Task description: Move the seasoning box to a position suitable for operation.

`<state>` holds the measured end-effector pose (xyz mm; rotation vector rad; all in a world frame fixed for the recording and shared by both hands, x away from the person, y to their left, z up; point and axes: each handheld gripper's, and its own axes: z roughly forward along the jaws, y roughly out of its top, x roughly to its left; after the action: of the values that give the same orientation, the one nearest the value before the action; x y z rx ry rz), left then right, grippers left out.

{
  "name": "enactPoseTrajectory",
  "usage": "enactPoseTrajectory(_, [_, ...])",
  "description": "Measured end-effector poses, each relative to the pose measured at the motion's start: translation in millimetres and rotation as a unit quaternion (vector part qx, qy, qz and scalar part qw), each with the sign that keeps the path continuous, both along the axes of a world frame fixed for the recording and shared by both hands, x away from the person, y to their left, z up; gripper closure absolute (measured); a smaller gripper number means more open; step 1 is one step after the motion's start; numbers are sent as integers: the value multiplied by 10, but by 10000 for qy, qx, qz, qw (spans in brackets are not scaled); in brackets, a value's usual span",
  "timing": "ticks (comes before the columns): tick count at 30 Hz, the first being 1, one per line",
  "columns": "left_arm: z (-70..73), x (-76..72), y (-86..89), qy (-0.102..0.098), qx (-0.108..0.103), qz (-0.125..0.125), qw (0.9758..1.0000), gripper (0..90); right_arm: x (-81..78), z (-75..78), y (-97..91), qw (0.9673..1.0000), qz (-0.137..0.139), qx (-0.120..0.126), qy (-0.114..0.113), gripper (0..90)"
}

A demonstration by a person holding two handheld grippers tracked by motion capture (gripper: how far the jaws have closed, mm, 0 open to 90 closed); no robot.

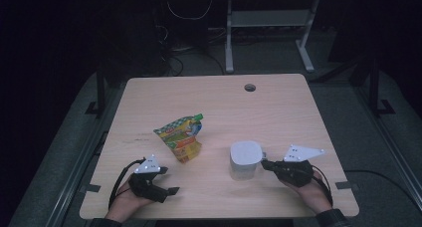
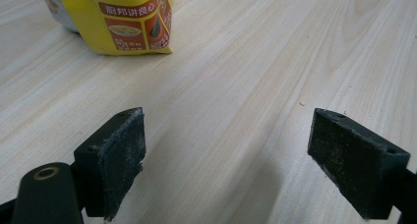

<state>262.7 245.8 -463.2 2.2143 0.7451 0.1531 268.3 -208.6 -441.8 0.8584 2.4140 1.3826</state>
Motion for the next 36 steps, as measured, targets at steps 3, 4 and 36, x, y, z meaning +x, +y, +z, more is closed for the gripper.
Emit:
enactPoseTrajectory(3, [-2,3,-1,9,3,0,10000,141,21,-4,-5,10000,-39,-15,-24,896])
enactPoseTrajectory(4, [-1,3,-1,3,2,-4,10000,141,26,-5,-6,10000,-59,-19,-23,896])
enactPoseTrajectory(36, [-2,5,-4,-1,-1,-22,10000,141,88,180,-213,9987,-294,362,-193,897])
